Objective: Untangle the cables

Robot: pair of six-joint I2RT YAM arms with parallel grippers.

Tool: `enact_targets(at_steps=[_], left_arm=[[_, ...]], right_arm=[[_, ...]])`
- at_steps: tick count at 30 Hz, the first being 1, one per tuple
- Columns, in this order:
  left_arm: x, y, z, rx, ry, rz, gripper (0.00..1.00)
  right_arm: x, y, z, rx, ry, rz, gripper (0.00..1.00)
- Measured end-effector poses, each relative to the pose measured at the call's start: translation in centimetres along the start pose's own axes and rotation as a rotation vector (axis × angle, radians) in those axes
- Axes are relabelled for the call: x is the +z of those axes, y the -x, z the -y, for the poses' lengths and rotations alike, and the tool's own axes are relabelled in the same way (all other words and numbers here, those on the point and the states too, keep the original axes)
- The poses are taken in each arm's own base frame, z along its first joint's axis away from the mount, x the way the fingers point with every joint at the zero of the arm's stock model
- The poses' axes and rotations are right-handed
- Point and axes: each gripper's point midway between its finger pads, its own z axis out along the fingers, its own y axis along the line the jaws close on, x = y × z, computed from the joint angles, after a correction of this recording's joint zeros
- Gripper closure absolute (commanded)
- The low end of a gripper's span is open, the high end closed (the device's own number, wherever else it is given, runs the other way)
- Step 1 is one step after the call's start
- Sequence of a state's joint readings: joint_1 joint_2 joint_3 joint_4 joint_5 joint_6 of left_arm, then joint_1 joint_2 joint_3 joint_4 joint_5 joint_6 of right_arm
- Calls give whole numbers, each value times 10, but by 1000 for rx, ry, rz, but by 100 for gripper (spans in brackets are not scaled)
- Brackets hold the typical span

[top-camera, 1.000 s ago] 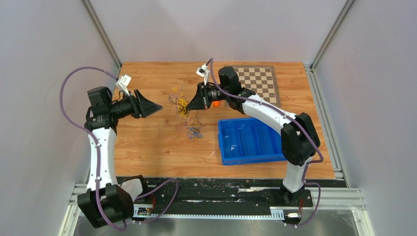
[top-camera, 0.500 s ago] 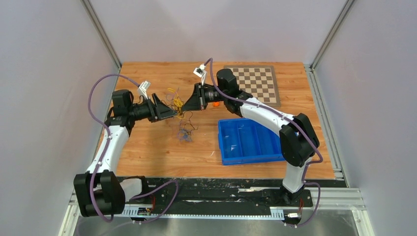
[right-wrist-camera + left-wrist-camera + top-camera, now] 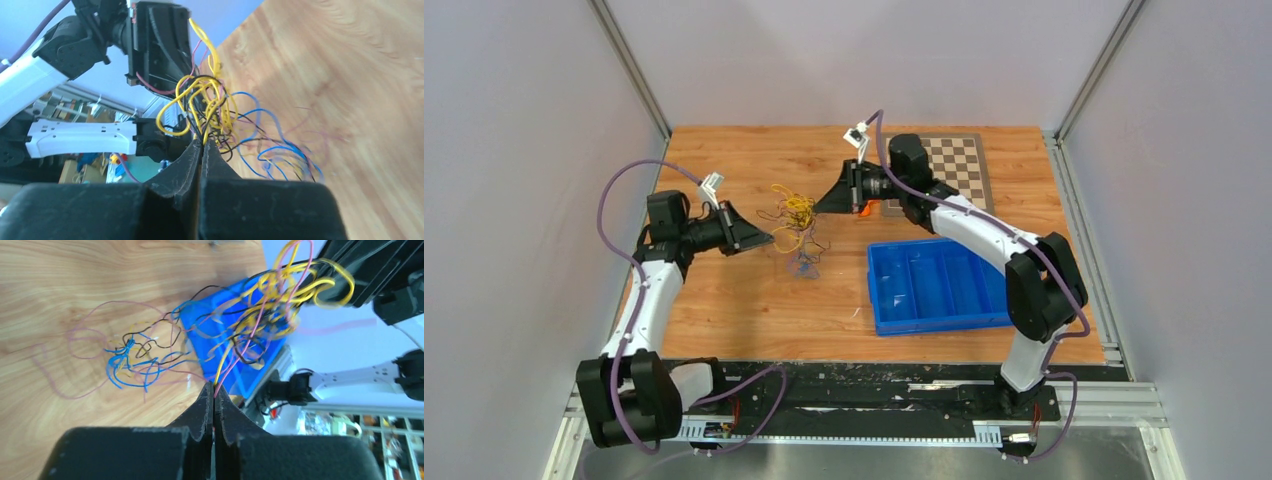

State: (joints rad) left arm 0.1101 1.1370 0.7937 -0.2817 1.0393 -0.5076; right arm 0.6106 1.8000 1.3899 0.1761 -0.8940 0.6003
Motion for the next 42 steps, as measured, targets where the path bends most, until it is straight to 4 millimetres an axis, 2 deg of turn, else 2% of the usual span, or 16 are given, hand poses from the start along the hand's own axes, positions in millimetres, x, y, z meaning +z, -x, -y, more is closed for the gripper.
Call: enact_targets(at_steps=[3,8,14,23,29,39,42], left_arm=[[-16,4,-19,-10,71,37,100],[-45,2,-61,-48,237,81,100],[-87,15,-110,-57,461,132,100],[-141,13,-177,-86,736,97,100],[-165,-3,-213,-112,858,27,100],[-182,-15,-235,-67,963,-52,100],[-190,-19,-244,-58,1006,-70,100]], right_arm=[[-27,18,18,10,-59,57,100],[-71,51,40,3,-144,157,100],[-103,74,44,-18,-189,226,100],[-107,71,48,-10,-207,218,100],[-117,74,57,0,-236,229,100],[-123,75,61,3,-261,232,100],[-131,82,61,3,-272,245,100]])
